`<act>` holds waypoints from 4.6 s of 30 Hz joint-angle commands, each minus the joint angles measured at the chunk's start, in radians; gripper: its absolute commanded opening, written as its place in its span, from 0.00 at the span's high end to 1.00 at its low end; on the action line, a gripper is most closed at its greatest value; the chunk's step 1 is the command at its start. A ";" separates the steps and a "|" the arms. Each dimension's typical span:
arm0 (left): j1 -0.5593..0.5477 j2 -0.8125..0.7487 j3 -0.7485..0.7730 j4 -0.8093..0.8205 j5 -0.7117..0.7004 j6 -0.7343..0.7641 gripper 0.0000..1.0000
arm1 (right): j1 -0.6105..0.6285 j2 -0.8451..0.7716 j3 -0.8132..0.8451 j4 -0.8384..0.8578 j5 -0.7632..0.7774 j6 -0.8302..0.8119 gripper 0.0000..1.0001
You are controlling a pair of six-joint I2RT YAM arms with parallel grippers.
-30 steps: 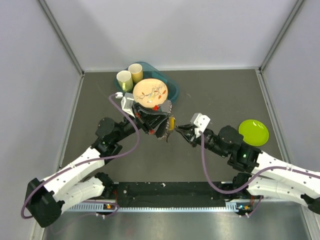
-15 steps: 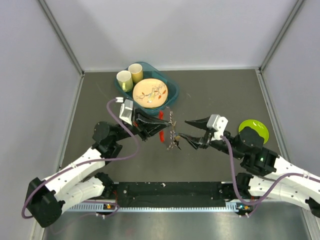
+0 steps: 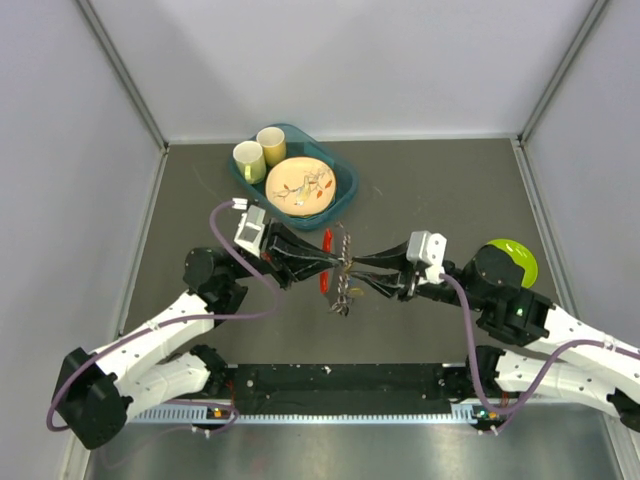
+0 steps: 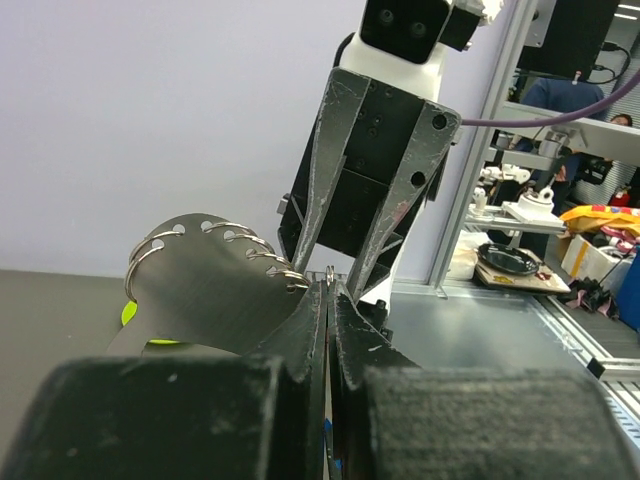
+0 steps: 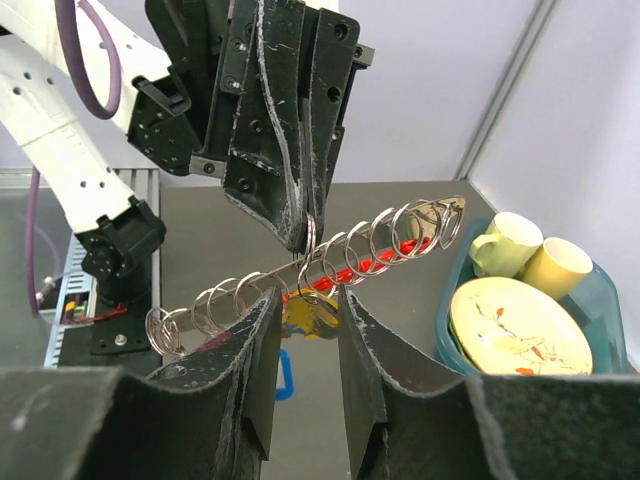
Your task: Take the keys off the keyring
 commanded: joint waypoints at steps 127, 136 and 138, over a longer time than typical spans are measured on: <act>-0.081 0.046 0.440 -1.080 -0.169 0.904 1.00 | 0.001 -0.036 -0.019 -0.164 0.197 -0.090 1.00; -0.075 0.024 0.350 -0.872 -0.206 0.690 1.00 | 0.001 -0.013 -0.019 -0.158 0.194 -0.095 1.00; -0.075 0.015 0.330 -0.812 -0.231 0.642 1.00 | -0.001 -0.003 -0.016 -0.164 0.194 -0.104 1.00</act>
